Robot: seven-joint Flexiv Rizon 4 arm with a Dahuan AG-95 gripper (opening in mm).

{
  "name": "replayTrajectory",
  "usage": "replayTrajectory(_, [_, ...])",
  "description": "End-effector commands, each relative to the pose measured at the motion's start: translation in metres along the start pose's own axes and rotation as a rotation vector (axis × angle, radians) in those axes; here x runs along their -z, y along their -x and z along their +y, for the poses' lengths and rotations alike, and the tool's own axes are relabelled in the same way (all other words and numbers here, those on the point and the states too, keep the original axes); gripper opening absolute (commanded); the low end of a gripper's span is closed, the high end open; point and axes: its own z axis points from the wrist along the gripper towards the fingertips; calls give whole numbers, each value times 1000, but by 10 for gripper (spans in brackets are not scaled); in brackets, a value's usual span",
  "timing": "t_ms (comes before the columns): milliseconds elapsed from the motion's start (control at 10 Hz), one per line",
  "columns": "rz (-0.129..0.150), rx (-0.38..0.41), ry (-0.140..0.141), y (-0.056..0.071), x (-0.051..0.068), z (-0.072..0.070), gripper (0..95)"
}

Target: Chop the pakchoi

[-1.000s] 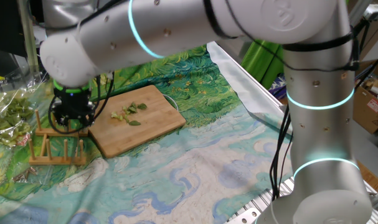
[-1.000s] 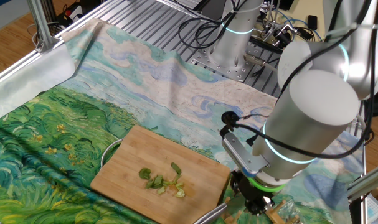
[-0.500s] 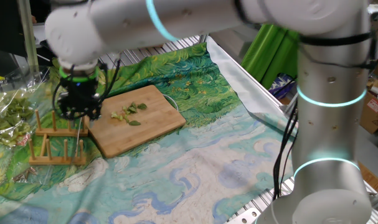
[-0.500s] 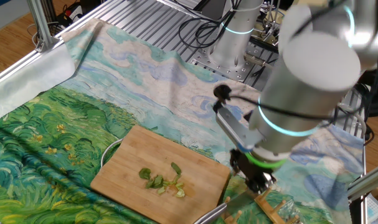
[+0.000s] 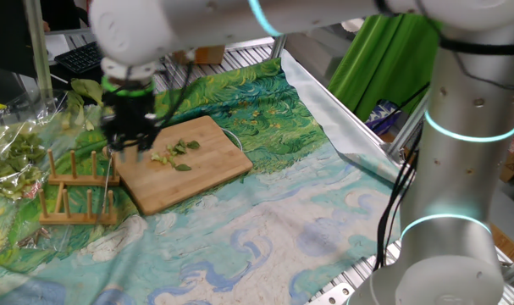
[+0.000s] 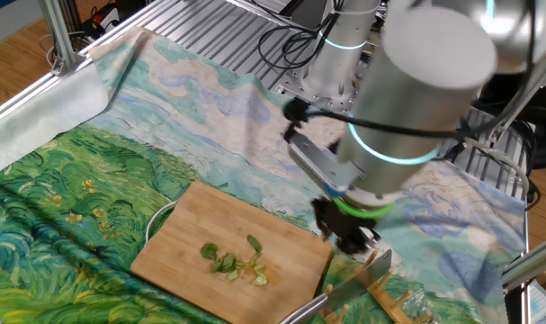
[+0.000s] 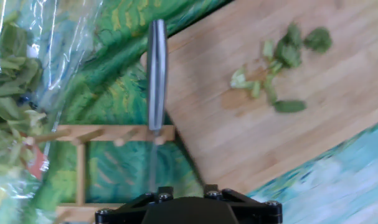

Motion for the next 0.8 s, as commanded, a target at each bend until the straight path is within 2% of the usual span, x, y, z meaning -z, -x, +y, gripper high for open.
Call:
replayTrajectory(100, [-17, 118, 5, 22, -2, -45, 0])
replayTrajectory(300, [-22, 151, -2, 34, -6, -50, 0])
replayTrajectory(800, [-22, 151, -2, 34, -6, -50, 0])
